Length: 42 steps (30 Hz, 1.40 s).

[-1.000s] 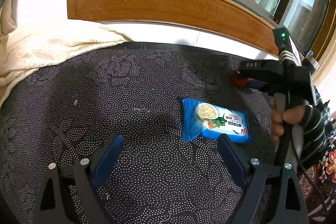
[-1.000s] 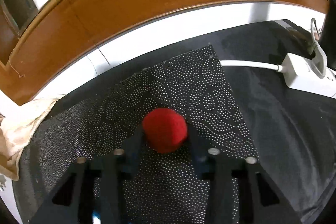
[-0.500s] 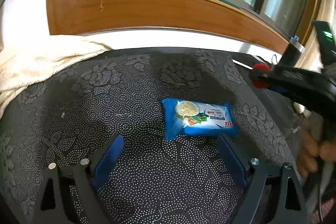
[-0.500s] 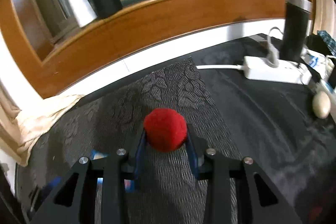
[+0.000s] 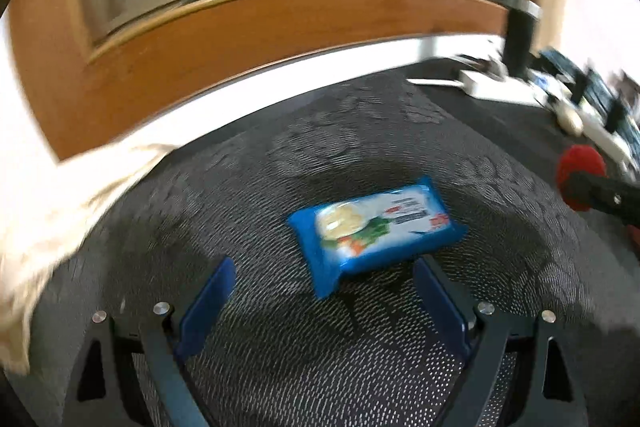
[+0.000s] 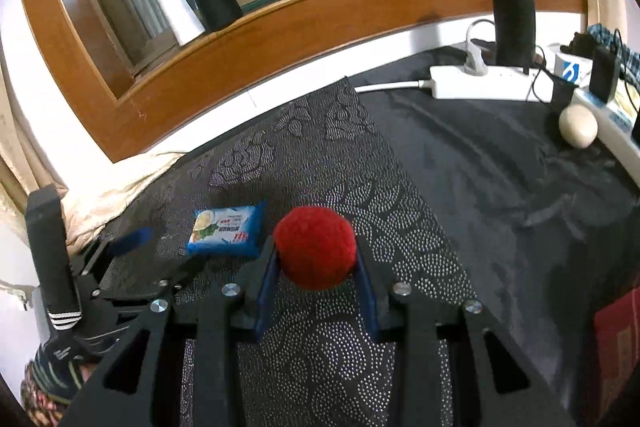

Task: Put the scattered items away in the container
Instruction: 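Grasp the red pompom ball with the right tool while the left tool grasps the cracker packet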

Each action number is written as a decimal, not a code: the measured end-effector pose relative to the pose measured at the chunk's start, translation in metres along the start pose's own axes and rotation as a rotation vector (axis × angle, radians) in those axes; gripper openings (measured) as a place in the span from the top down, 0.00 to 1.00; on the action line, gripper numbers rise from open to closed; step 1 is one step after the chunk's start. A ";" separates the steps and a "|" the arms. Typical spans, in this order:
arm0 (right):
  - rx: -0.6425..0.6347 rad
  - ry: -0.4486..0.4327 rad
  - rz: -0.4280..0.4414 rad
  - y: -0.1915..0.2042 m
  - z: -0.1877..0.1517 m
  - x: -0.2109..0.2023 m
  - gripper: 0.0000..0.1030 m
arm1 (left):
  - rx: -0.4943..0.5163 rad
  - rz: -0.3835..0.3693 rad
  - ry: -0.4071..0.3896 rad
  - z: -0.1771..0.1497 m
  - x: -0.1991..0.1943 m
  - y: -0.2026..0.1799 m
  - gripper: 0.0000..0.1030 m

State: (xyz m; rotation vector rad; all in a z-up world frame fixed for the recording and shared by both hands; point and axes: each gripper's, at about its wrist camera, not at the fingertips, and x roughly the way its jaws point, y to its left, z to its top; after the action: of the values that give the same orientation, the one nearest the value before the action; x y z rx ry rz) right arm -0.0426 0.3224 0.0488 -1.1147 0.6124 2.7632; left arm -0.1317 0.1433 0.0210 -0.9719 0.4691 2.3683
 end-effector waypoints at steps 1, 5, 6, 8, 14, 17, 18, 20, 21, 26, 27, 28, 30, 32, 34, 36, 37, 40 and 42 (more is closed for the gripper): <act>0.004 0.001 0.004 -0.001 -0.001 0.000 0.63 | 0.037 -0.004 -0.003 0.002 0.002 -0.003 0.10; 0.014 0.005 0.013 -0.004 -0.002 0.002 0.63 | 0.167 -0.024 -0.001 0.006 0.012 -0.012 0.10; 0.017 0.006 0.015 -0.004 -0.002 0.003 0.63 | 0.191 -0.027 0.007 0.007 0.017 -0.012 0.10; 0.022 0.007 0.019 -0.005 -0.002 0.004 0.63 | 0.229 -0.039 0.015 0.009 0.026 -0.013 0.10; 0.036 0.013 0.031 -0.009 -0.003 0.008 0.63 | 0.340 -0.118 0.025 0.021 0.038 -0.015 0.10; 0.044 0.016 0.037 -0.010 -0.004 0.010 0.62 | 0.341 -0.160 0.046 0.029 0.046 -0.012 0.10; 0.046 0.017 0.039 -0.011 -0.004 0.011 0.62 | 0.324 -0.170 0.054 0.030 0.048 -0.011 0.10; 0.052 0.019 0.035 -0.013 -0.004 0.012 0.62 | 0.287 -0.190 0.069 0.030 0.050 -0.008 0.11; 0.056 0.021 0.032 -0.014 -0.004 0.013 0.63 | 0.263 -0.205 0.077 0.031 0.052 -0.006 0.12; 0.069 0.017 0.029 -0.017 -0.004 0.012 0.63 | 0.187 -0.293 0.115 0.029 0.052 -0.002 0.39; 0.072 0.012 0.031 -0.017 -0.004 0.011 0.63 | 0.198 -0.287 0.110 0.028 0.050 -0.006 0.43; 0.075 0.008 0.033 -0.017 -0.004 0.010 0.63 | 0.206 -0.282 0.110 0.027 0.048 -0.009 0.50; 0.083 0.002 0.036 -0.019 -0.003 0.009 0.63 | 0.201 -0.258 0.109 0.026 0.044 -0.014 0.51; 0.092 -0.004 0.040 -0.021 -0.002 0.008 0.63 | 0.181 -0.241 0.112 0.024 0.041 -0.016 0.53; 0.100 -0.011 0.043 -0.023 -0.002 0.007 0.63 | 0.148 -0.230 0.113 0.022 0.038 -0.016 0.54; 0.108 -0.017 0.047 -0.025 -0.001 0.006 0.63 | 0.116 -0.214 0.107 0.019 0.033 -0.015 0.54; 0.112 -0.020 0.049 -0.026 -0.001 0.005 0.63 | 0.092 -0.209 0.099 0.017 0.029 -0.015 0.54; 0.123 -0.032 0.053 -0.028 0.000 0.002 0.63 | 0.025 -0.195 0.071 0.012 0.013 -0.010 0.54; 0.129 -0.042 0.055 -0.028 0.001 -0.002 0.63 | -0.017 -0.186 0.051 0.010 0.003 -0.008 0.54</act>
State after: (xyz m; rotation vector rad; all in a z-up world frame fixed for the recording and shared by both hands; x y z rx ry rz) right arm -0.0349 0.3486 0.0412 -1.0247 0.8154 2.7391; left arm -0.1338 0.1554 0.0248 -1.0386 0.3616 2.1892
